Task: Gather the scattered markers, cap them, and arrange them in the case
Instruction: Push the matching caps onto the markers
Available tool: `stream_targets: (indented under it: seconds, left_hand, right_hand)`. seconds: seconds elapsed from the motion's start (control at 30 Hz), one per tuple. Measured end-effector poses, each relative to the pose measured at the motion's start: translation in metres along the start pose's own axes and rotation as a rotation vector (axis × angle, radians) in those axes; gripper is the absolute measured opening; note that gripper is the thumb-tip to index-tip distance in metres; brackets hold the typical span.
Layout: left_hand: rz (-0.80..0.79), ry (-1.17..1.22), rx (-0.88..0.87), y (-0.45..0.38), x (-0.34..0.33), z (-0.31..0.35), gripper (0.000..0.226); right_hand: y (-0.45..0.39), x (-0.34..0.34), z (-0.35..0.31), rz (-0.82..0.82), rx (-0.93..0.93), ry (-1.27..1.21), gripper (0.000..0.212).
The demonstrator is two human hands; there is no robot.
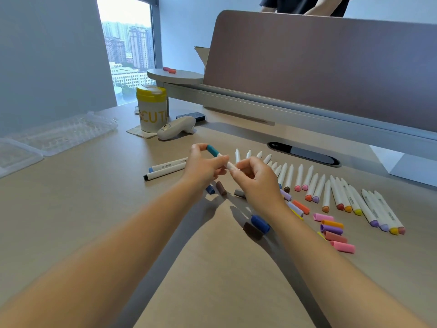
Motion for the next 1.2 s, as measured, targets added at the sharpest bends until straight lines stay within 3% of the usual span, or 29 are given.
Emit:
stream_targets:
  seconds: [0.23,0.47,0.63,0.73,0.97,1.07,1.2]
  left_hand:
    - [0.009,-0.201,-0.04,-0.018,0.021,-0.001,0.048]
    - [0.054,-0.678,-0.185,-0.046,0.04,0.004,0.033]
    - [0.092,-1.013,-0.264,-0.05,0.044,-0.001,0.028]
    - [0.071,-1.16,-0.322,-0.052,0.042,-0.005,0.027]
    - [0.076,-1.377,-0.376,-0.055,0.037,-0.004,0.03]
    - [0.128,-1.367,-0.41,-0.05,0.035,0.001,0.03]
    - [0.092,-1.297,-0.463,-0.028,0.02,0.009,0.028]
  right_hand:
    - [-0.018,0.017,0.026,0.04,-0.088,0.09,0.032]
    - [-0.056,0.005,0.058,-0.092,-0.182,0.465,0.037]
    - [-0.072,-0.016,0.07,-0.247,-0.179,0.761,0.038]
    - [-0.076,-0.022,0.067,-0.257,-0.118,0.849,0.03]
    - [-0.07,-0.021,0.051,-0.177,0.002,0.648,0.014]
    - [-0.063,-0.007,0.041,-0.122,0.038,0.565,0.021]
    - [-0.048,0.026,0.037,-0.006,-0.116,0.17,0.04]
Point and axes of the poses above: each hand's wrist, its own y-axis away from the middle knuckle, its own x-axis out of the back of the hand, z = x × y, the point moved 7 cm from there along -y, towards the middle knuckle, and after that the axes turned 6 degrees about x, right-handed, at the moved point
